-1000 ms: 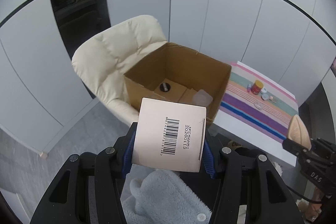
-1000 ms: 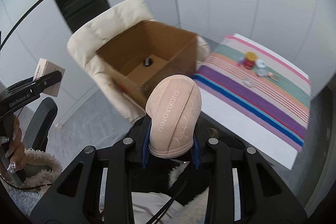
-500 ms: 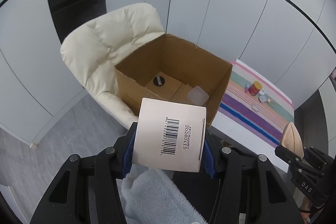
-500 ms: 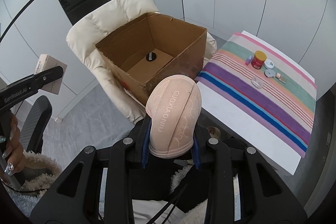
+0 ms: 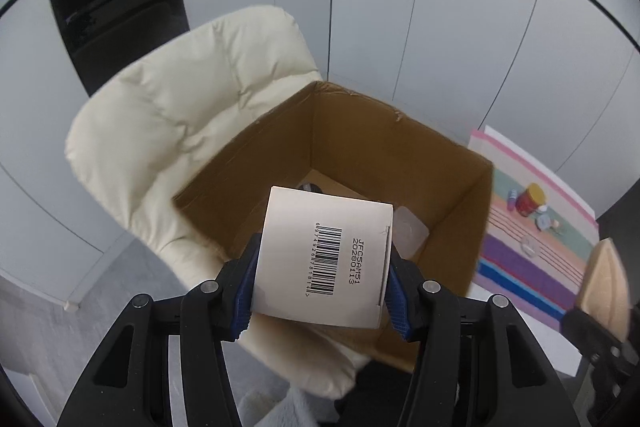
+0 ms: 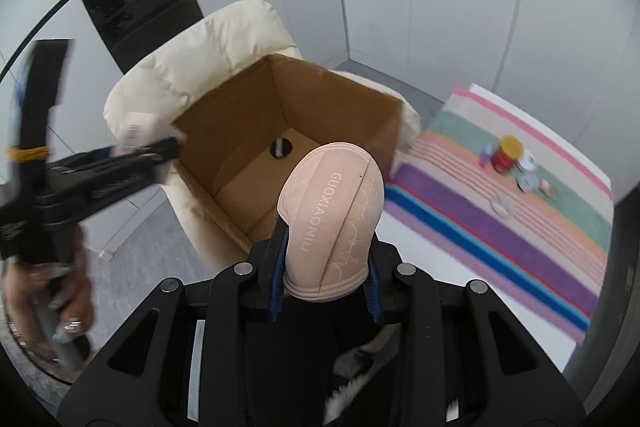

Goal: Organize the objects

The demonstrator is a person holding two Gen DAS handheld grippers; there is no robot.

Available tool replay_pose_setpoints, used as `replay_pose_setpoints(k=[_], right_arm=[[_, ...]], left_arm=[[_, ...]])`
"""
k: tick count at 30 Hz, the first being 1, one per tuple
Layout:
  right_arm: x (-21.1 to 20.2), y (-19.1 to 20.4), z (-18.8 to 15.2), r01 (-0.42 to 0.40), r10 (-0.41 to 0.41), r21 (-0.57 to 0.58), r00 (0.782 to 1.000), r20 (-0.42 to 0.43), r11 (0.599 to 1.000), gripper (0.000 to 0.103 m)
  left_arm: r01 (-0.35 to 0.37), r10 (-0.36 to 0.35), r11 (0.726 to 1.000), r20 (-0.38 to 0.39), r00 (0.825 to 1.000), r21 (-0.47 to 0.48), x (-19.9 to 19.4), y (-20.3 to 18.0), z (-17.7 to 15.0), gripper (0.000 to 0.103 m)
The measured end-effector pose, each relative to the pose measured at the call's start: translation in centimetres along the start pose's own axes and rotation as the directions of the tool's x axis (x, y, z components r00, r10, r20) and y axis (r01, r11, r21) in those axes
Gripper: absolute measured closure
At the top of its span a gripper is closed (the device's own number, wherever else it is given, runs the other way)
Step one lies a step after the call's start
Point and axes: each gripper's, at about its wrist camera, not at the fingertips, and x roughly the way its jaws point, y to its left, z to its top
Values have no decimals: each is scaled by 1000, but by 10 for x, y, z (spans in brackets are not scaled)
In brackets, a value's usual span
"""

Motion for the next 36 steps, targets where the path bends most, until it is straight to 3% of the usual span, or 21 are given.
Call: replay_pose_setpoints(k=[4,16,17,18,21,36], right_arm=[[28,11,27,13,-13,-49,1000,-8,999,70],[93,24,73,15,-17,-45,999,-36,999,67],[96,23,73,14,-16,-36,999,-35,999,55],[98,22,74,17,-18,-20,999,-38,1000,34],[103,14,73,38,-36,30,998,-51,999,16],[92,-7,66,59,-54,96,997,-49,994,16]], left_arm=[[11,-12,1000,-53,998,-25,32,8,14,48],[4,-4,1000,-27,1000,-11,49,29,37,46],[18,-18,1000,-40,999,-22,51,30,37,43],[32,-34,999,-59,998,-36,54,31,37,34],[56,-62,996,-98,993,-66,59,36,38,14],[49,-50,999,-75,996,-21,52,31,35,13]])
